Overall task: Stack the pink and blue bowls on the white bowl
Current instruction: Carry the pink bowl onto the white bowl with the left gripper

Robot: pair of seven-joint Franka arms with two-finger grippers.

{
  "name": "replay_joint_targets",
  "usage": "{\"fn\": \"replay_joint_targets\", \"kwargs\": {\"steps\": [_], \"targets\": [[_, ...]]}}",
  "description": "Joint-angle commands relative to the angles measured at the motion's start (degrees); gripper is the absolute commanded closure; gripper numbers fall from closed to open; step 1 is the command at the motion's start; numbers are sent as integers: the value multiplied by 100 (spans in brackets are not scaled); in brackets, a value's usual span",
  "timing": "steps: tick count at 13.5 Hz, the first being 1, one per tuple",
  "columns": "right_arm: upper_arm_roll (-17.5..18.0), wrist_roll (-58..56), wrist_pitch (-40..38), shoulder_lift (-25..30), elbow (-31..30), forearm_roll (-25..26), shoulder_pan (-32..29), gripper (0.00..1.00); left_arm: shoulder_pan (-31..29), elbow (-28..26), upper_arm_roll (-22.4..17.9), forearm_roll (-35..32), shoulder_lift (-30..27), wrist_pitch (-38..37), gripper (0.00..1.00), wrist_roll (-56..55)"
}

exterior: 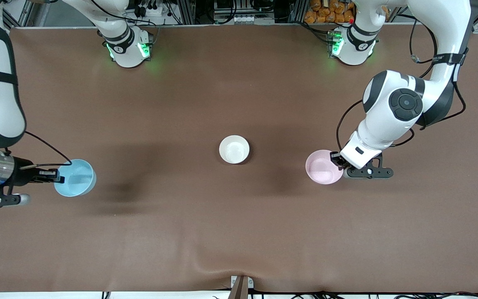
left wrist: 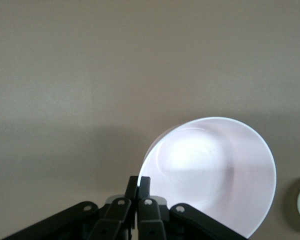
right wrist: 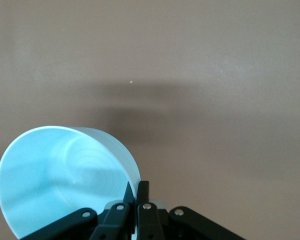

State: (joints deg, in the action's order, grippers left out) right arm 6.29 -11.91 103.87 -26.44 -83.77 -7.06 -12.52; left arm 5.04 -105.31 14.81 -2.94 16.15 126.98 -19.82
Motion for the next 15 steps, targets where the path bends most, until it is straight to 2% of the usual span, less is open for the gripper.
{"fn": "replay_joint_targets", "kwargs": {"steps": [1,6,11,15], "targets": [[57,22,-218,42,106,-111,-13,100,-29,213,119,275,-94,-384,100,-75],[232,873,-384,42,334,-111,92,100,-38,187,330,566,-95,-384,100,-101],[452,1699,-595,42,449,-120,171,100,287,195,392,899,256,-139,100,-207],[558,2376,-780,77,458,-699,154,100,980,204,392,1050,713,528,100,-759]]}}
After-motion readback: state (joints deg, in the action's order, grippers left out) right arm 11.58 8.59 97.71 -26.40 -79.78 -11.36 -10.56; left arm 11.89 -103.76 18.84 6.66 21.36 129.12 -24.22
